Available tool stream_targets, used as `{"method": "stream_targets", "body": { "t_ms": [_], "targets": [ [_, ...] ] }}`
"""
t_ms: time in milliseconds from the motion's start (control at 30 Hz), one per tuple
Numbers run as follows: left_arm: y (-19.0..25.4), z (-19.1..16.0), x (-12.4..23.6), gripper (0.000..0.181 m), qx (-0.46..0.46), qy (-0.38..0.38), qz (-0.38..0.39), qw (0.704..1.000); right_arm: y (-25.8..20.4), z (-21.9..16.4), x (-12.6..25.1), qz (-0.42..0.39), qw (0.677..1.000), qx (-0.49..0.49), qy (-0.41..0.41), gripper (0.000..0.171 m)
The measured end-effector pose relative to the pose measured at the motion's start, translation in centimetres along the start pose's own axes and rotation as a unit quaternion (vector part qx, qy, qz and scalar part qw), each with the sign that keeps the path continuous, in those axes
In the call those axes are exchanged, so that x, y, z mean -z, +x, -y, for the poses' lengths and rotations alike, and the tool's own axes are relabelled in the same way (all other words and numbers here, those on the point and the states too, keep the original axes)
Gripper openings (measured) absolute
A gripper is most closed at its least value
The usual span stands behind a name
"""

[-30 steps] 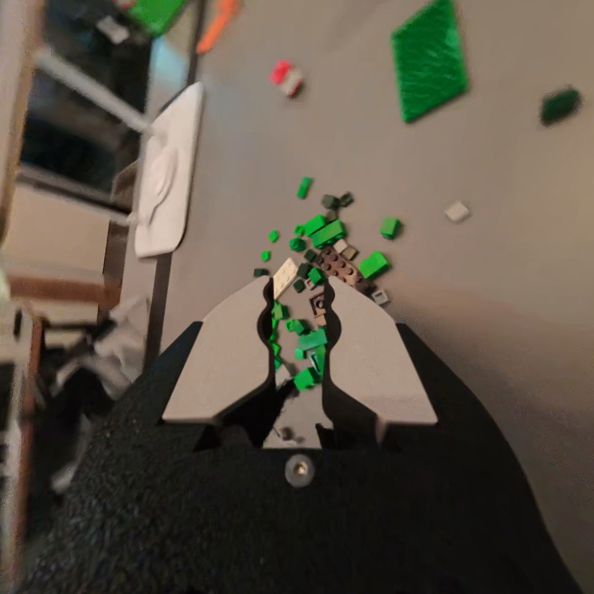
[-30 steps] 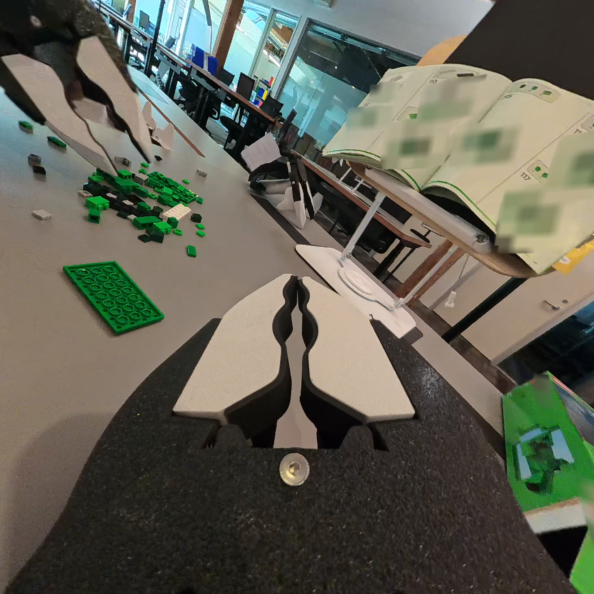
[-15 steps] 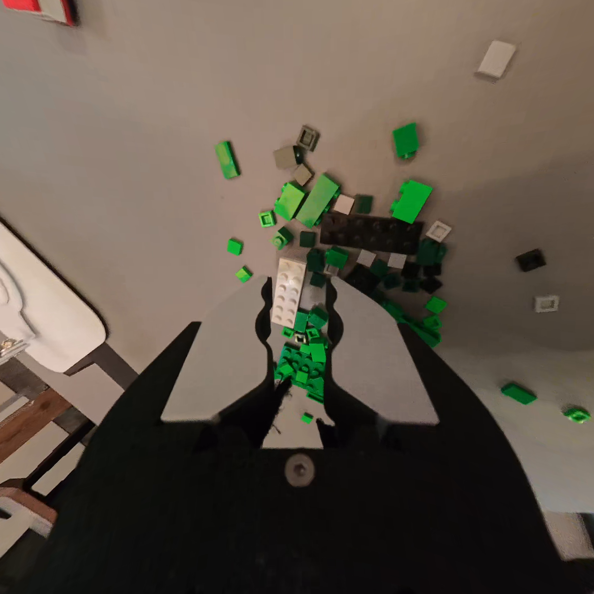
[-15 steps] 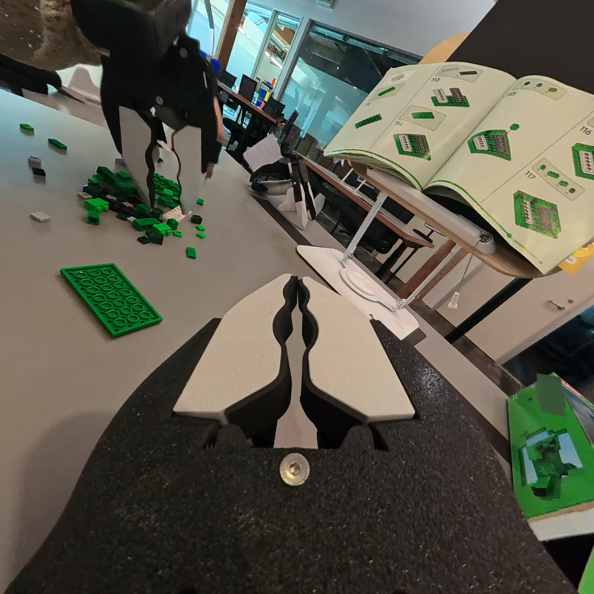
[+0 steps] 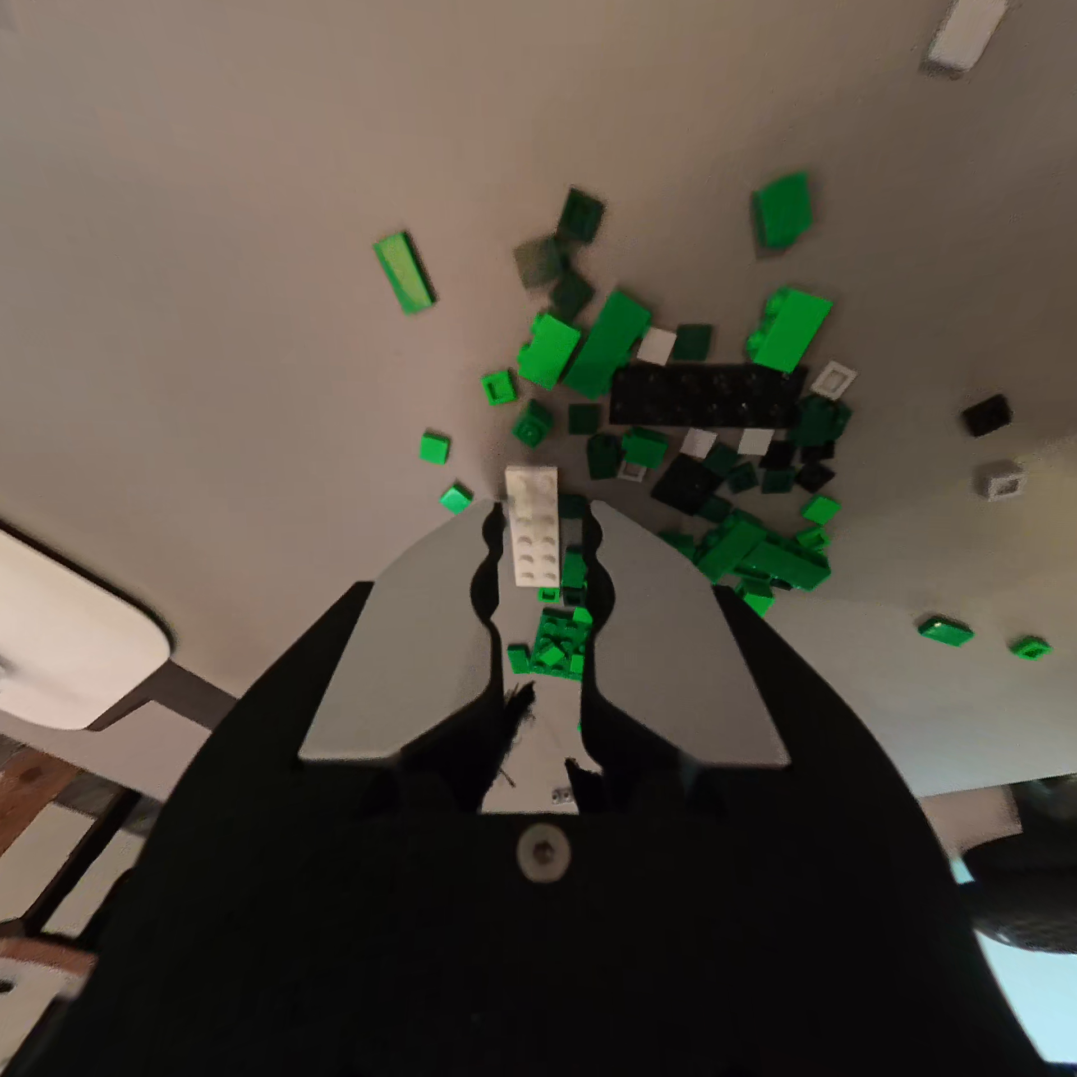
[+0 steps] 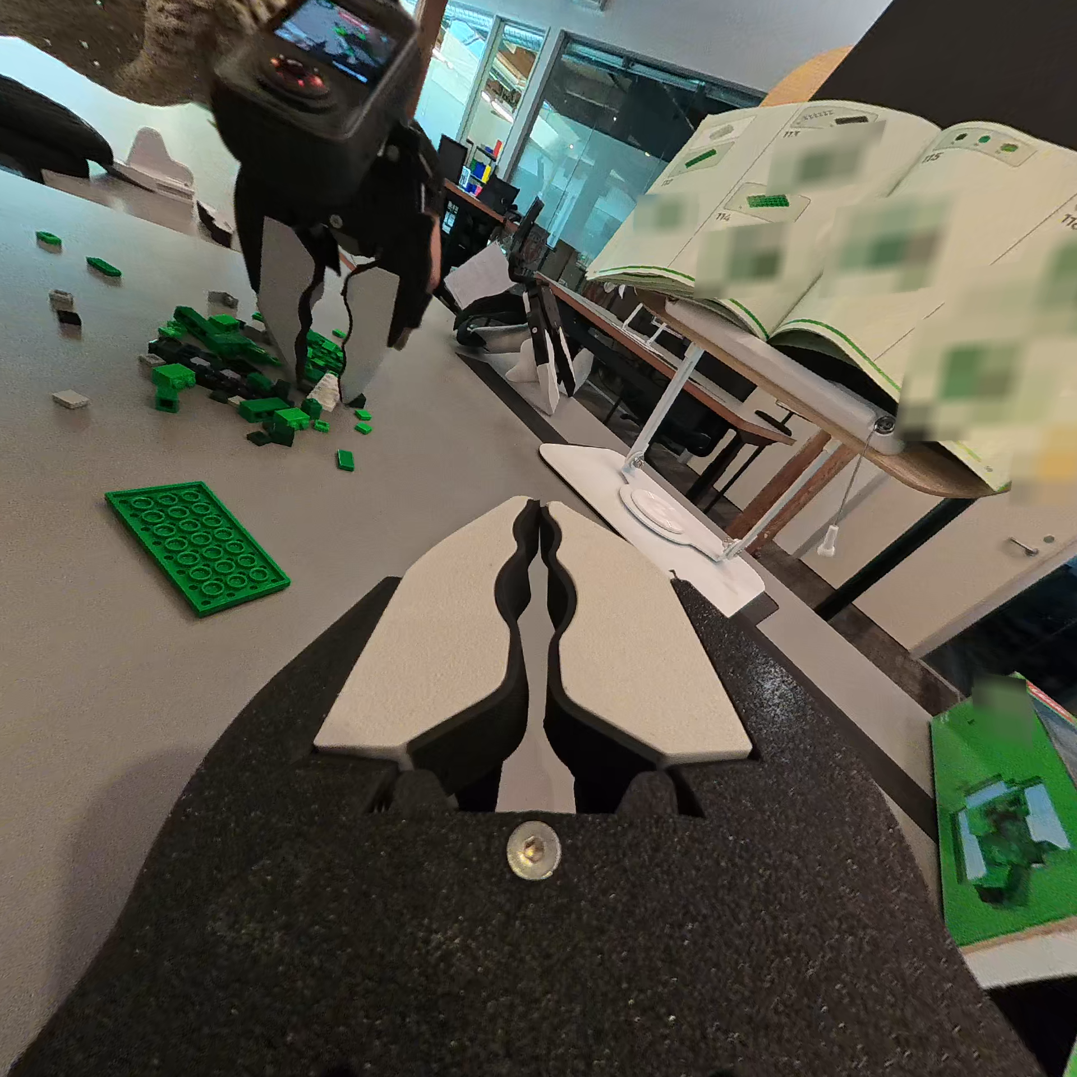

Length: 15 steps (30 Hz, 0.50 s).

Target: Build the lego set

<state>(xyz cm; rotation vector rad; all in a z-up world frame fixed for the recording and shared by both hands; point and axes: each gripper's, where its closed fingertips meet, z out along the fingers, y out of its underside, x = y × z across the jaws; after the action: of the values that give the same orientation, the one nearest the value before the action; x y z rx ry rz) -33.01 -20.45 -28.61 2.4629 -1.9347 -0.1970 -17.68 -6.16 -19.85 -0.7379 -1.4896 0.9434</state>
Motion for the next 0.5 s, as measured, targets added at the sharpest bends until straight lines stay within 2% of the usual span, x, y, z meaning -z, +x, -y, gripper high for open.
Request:
{"method": "stream_targets", "body": {
  "t_ms": [500],
  "targets": [
    [-0.47, 0.77, -0.13, 0.024, 0.049, 0.006, -0.055, 0.997, -0.28, -0.07, -0.09, 0.007, 1.0, 0.004, -0.004, 0.0]
  ]
}}
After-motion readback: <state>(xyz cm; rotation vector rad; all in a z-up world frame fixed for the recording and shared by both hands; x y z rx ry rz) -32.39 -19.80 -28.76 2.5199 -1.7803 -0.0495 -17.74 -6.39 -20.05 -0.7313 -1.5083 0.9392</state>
